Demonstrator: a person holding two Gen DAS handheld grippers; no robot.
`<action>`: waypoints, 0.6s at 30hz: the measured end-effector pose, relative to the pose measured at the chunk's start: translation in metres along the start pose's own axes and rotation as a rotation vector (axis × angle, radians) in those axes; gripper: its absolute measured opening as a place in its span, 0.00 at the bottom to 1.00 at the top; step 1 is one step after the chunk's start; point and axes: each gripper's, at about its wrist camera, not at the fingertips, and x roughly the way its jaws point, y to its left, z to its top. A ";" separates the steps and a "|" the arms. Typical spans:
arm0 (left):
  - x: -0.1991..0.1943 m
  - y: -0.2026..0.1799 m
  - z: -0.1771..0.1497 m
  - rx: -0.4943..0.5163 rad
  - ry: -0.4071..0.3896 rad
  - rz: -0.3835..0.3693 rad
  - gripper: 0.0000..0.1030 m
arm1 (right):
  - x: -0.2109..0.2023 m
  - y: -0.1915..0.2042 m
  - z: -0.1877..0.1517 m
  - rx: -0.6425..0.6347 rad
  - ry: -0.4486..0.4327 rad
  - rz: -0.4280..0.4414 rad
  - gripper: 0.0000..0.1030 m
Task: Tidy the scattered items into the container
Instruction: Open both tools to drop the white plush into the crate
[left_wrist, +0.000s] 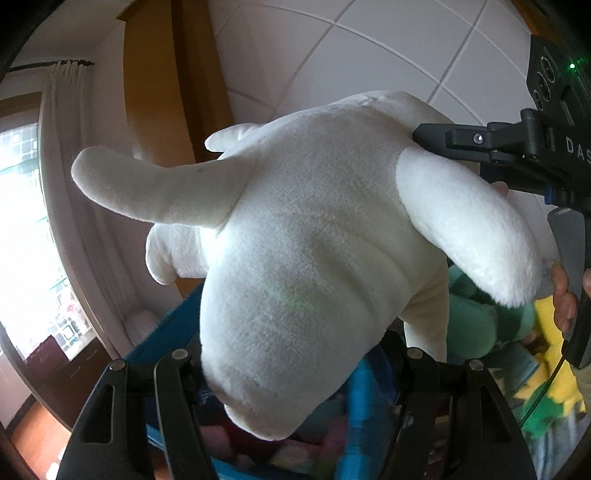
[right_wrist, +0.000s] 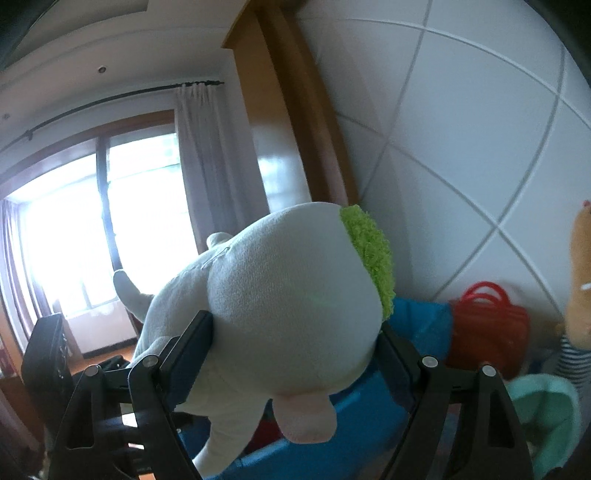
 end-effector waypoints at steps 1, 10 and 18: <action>0.009 0.010 0.001 0.007 -0.001 -0.007 0.64 | 0.012 0.006 0.000 0.004 -0.005 -0.006 0.81; 0.069 0.159 0.025 0.059 0.055 -0.156 0.64 | 0.122 0.041 0.004 0.077 -0.001 -0.136 0.81; 0.144 0.164 0.065 0.073 0.109 -0.273 0.64 | 0.179 0.014 0.021 0.126 0.054 -0.268 0.81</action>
